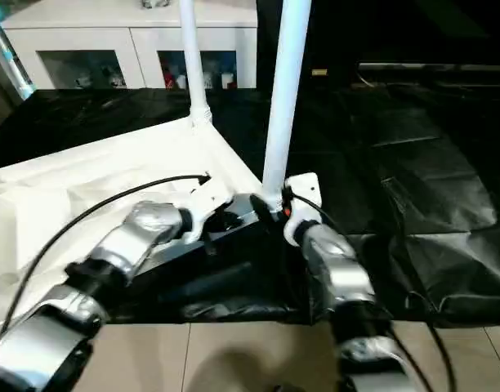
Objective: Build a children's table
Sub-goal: Rotate leg to tighten
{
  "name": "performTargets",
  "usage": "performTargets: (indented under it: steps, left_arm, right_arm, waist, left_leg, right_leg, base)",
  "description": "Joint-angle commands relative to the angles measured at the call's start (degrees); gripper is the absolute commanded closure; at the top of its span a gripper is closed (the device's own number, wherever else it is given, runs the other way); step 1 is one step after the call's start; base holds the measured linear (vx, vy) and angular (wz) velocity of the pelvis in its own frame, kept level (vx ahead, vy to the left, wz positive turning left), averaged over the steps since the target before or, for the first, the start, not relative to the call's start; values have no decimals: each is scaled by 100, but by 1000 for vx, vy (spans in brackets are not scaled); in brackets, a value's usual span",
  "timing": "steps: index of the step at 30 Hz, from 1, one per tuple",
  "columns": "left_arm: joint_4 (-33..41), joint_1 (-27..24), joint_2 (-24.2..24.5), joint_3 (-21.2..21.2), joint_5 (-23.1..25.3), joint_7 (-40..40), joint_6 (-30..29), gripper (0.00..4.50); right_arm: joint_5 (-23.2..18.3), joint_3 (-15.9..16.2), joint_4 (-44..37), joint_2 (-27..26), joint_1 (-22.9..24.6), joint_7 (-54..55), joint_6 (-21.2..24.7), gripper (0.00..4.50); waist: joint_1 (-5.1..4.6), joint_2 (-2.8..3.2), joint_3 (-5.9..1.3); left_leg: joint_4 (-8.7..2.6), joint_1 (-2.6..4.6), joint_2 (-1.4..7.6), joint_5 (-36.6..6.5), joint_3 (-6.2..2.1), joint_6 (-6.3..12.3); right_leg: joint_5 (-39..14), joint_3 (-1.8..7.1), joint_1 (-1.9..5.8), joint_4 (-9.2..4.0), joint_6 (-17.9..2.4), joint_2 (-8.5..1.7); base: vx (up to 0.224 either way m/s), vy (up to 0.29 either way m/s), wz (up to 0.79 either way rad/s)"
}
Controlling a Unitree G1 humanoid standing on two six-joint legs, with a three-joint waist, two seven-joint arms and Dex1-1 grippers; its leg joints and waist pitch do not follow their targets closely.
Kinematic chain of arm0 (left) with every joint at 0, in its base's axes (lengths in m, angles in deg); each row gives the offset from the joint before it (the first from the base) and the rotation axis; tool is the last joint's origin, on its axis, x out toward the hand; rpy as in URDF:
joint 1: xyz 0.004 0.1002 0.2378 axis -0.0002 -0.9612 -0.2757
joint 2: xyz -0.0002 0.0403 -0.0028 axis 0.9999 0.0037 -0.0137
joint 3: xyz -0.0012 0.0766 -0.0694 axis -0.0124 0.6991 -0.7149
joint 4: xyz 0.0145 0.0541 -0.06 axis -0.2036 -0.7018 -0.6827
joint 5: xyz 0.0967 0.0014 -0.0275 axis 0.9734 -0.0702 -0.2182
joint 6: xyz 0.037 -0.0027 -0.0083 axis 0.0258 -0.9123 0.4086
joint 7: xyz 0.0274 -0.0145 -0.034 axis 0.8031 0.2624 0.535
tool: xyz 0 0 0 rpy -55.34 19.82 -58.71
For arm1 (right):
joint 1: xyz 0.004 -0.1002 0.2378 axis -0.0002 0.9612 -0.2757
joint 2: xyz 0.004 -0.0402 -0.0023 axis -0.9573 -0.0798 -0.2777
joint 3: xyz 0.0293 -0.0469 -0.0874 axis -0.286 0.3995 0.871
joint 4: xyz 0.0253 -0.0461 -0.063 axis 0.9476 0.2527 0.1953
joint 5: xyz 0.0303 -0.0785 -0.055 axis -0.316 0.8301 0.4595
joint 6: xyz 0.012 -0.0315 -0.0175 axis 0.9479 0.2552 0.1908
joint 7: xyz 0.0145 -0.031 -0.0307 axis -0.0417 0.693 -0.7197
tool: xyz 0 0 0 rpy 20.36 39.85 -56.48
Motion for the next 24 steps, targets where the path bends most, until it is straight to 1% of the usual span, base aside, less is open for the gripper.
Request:
performTargets:
  steps: [1, 3, 4, 5, 6, 7, 8, 9, 10, 11, 12, 13, 14, 16, 17, 19, 21, 23, 24]
  left_arm:
    - [303, -125, 172, 96, -101, -561, 141, 450]
    - [530, -273, 393, 197, -193, -1049, 288, 450]
    - [609, -321, 476, 236, -213, -1198, 296, 450]
    - [660, -355, 536, 262, -232, -1309, 326, 450]
    - [700, -382, 584, 282, -248, -1397, 346, 450]
    - [787, -431, 650, 290, -303, -1550, 356, 450]
    - [928, -503, 732, 300, -380, -1758, 321, 450]
    - [928, -503, 732, 300, -380, -1758, 321, 450]
    - [1071, -575, 807, 305, -434, -1936, 298, 450]
    - [1136, -606, 838, 310, -448, -2001, 299, 450]
    - [1166, -620, 852, 312, -452, -2025, 289, 450]
    - [1226, -646, 879, 321, -470, -2085, 269, 450]
    - [1288, -672, 906, 330, -497, -2150, 245, 450]
    - [1360, -703, 933, 332, -526, -2225, 207, 450]
    - [1381, -712, 938, 328, -530, -2245, 198, 450]
    - [1397, -719, 937, 317, -517, -2244, 187, 450]
    - [1416, -724, 939, 309, -510, -2234, 172, 450]
    - [1419, -724, 939, 306, -505, -2225, 164, 450]
    - [1420, -726, 943, 307, -502, -2219, 165, 450]
  right_arm:
    - [-99, 424, -402, 209, 131, -890, 110, 62]
    - [-197, 510, -697, 560, 262, -1496, 183, 62]
    - [-240, 532, -802, 681, 303, -1690, 227, 62]
    - [-263, 541, -864, 759, 326, -1828, 249, 62]
    - [-282, 548, -914, 822, 344, -1939, 266, 62]
    - [-308, 560, -959, 913, 360, -2103, 285, 62]
    - [-335, 579, -997, 1012, 374, -2287, 301, 62]
    - [-335, 579, -997, 1012, 374, -2287, 301, 62]
    - [-381, 608, -1055, 1104, 394, -2457, 336, 62]
    - [-400, 626, -1081, 1138, 402, -2533, 348, 62]
    - [-403, 634, -1088, 1151, 403, -2562, 346, 62]
    - [-411, 646, -1099, 1171, 404, -2613, 349, 62]
    - [-420, 657, -1104, 1186, 402, -2656, 356, 62]
    - [-417, 659, -1108, 1193, 401, -2708, 367, 62]
    - [-413, 660, -1106, 1191, 400, -2741, 374, 87]
    - [-399, 690, -1096, 1190, 395, -2803, 385, 87]
    - [-387, 737, -1095, 1196, 396, -2848, 397, 119]
    - [-384, 758, -1088, 1197, 405, -2868, 384, 137]
    - [-378, 766, -1093, 1198, 417, -2869, 378, 137]
  waist:
    - [56, -73, -426]
    - [76, -73, -433]
    - [70, -87, -458]
    - [79, -73, -460]
    - [84, -72, -465]
    - [87, -87, -463]
    - [108, -79, -448]
    - [122, -77, -443]
    - [156, -67, -416]
    - [173, -66, -416]
    - [203, -66, -421]
    - [202, -68, -422]
    - [223, -79, -425]
    - [218, -85, -421]
    - [217, -88, -423]
    - [220, -100, -427]
    - [220, -104, -432]
    - [225, -102, -444]
    - [224, -104, -442]
  left_leg:
    - [-366, -32, 26, -982, 38, 615]
    - [-353, -16, 37, -920, 43, 674]
    - [-338, -41, 34, -731, 41, 755]
    - [-339, -20, 43, -674, 43, 793]
    - [-324, -10, 50, -588, 48, 858]
    - [-317, -11, 47, -563, 61, 892]
    - [-334, 2, 57, -668, 61, 862]
    - [-336, 10, 61, -730, 63, 828]
    - [-359, 34, 79, -937, 77, 719]
    - [-362, 48, 83, -1002, 78, 670]
    - [-367, 89, 98, -1109, 87, 587]
    - [-369, 87, 99, -1125, 89, 559]
    - [-371, 81, 94, -1079, 91, 520]
    - [-375, 58, 87, -1039, 91, 481]
    - [-372, 52, 77, -1029, 90, 468]
    - [-365, 42, 68, -990, 89, 469]
    - [-364, 32, 65, -925, 82, 473]
    - [-352, 26, 60, -823, 79, 504]
    - [-351, 22, 60, -804, 79, 518]
  right_leg:
    - [-1226, 143, 383, -324, -1259, -192]
    - [-1052, 149, 384, -309, -1340, -194]
    - [-755, 151, 412, -246, -1429, -189]
    - [-643, 152, 399, -243, -1481, -187]
    - [-435, 157, 391, -221, -1565, -182]
    - [-366, 161, 386, -215, -1617, -183]
    - [-544, 155, 385, -228, -1625, -191]
    - [-655, 153, 383, -236, -1607, -192]
    - [-998, 165, 355, -271, -1528, -188]
    - [-1085, 167, 347, -276, -1503, -188]
    - [-1201, 179, 318, -288, -1478, -191]
    - [-1202, 184, 319, -283, -1474, -190]
    - [-1227, 187, 326, -278, -1447, -190]
    - [-1225, 191, 334, -272, -1401, -183]
    - [-1262, 192, 341, -276, -1361, -186]
    - [-1284, 194, 346, -277, -1323, -192]
    - [-1273, 191, 353, -271, -1299, -192]
    - [-1170, 191, 359, -258, -1304, -192]
    - [-1143, 190, 359, -254, -1310, -191]
  base:
    - [0, 0, 0]
    - [26, 0, 0]
    - [0, 0, 0]
    - [0, 0, 0]
    - [0, 0, 0]
    - [0, 0, 0]
    - [0, 0, 0]
    - [0, 0, 0]
    - [0, 0, 0]
    - [0, 0, 0]
    - [0, 0, 0]
    - [0, 0, 0]
    - [0, 0, 0]
    - [0, 0, 0]
    - [0, 0, 0]
    - [0, 0, 0]
    - [0, 0, 0]
    - [0, 0, 0]
    - [0, 0, 0]
